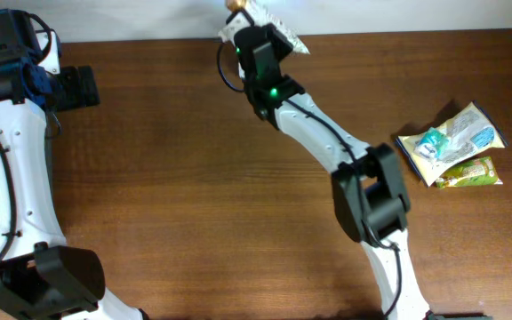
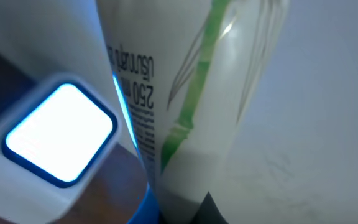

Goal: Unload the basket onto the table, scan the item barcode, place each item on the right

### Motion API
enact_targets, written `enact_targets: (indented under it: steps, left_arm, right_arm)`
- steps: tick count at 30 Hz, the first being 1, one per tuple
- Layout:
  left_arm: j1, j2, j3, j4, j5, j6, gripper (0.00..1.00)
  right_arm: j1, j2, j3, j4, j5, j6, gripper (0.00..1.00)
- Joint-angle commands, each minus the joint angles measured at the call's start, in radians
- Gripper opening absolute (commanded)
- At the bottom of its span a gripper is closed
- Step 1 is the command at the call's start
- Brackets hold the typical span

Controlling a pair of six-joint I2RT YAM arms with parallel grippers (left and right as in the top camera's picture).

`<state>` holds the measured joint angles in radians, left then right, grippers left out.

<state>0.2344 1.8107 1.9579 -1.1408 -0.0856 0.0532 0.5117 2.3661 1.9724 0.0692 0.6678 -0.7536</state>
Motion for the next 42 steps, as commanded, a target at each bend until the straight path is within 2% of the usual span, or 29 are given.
enact_targets:
  steps: [1,19,27,31,35,42]
  left_arm:
    - [0.004,0.002,-0.001,0.001,0.003,0.012,0.99]
    - [0.004,0.002,-0.001,0.001,0.003,0.012,0.99]
    - [0.004,0.002,-0.001,0.001,0.003,0.012,0.99]
    - [0.004,0.002,-0.001,0.001,0.003,0.012,0.99]
    - [0.004,0.002,-0.001,0.001,0.003,0.012,0.99]
    - [0.005,0.002,-0.001,0.002,0.003,0.012,0.99]
  right_arm:
    - [-0.002,0.049,0.019,0.1,0.085,-0.218,0.04]
    - [-0.041,0.128,0.019,0.144,0.041,-0.219,0.04]
    - [-0.04,0.128,0.019,0.144,0.047,-0.417,0.04]
    - [-0.04,0.128,0.019,0.145,0.048,-0.424,0.04]
    - [-0.04,0.128,0.019,0.145,0.051,-0.508,0.04]
    - [0.0,0.112,0.019,0.144,0.054,-0.505,0.04]
